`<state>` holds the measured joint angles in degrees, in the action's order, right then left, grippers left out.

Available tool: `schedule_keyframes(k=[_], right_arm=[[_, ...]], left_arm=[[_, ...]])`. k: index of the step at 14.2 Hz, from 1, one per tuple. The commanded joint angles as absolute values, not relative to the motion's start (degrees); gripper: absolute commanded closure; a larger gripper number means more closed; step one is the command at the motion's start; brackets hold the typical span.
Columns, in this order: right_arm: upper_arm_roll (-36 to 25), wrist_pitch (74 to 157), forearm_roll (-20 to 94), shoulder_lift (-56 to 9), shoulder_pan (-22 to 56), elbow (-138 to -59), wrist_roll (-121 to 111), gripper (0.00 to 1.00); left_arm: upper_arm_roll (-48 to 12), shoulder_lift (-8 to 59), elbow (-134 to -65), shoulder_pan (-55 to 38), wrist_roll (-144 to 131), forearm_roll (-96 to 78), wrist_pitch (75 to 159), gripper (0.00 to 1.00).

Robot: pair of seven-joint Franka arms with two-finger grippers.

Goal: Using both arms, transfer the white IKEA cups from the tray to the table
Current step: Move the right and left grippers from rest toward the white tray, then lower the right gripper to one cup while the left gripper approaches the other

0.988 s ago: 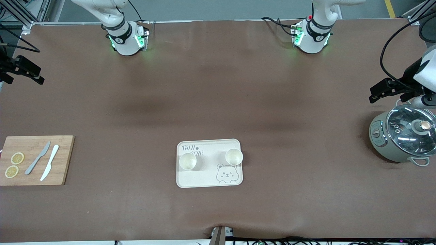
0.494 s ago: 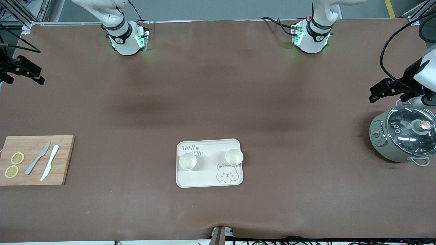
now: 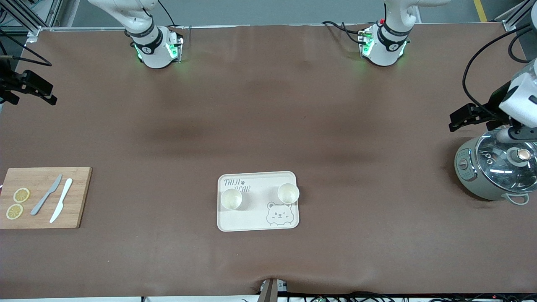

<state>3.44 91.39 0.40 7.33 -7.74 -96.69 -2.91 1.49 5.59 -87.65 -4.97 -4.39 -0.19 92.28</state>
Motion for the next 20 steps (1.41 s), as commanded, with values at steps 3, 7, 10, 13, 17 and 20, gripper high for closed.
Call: schedule_keyframes(k=[3,7,10,13,17,20], right_arm=[[3.9,92.1,2.3,7.5,-6.8,-96.0,-2.9,0.00],[3.9,93.8,6.4,-1.0,-3.9,-89.7,2.1,0.00],[3.9,96.2,5.4,-9.6,2.6,-84.3,11.0,0.00],[3.8,105.4,4.8,-15.4,7.5,-84.3,17.9,0.00],[3.9,116.4,0.0,-23.6,13.7,-84.4,27.9,0.00],[3.8,123.4,-5.0,-30.0,18.6,-84.3,35.5,0.00]], left_arm=[[0.8,9.8,-87.1,-5.6,-4.1,-0.3,94.9,0.00],[0.3,14.0,-87.1,-5.8,-3.4,-1.8,100.2,0.00],[-0.2,17.5,-87.1,-6.7,-4.3,-3.9,105.5,0.00],[-0.4,21.5,-86.9,-8.3,-4.5,-5.3,111.2,0.00],[-0.6,26.6,-82.3,-10.2,-6.1,-9.1,113.7,0.00],[-0.7,29.8,-79.4,-12.6,-10.1,-9.1,115.4,0.00]])
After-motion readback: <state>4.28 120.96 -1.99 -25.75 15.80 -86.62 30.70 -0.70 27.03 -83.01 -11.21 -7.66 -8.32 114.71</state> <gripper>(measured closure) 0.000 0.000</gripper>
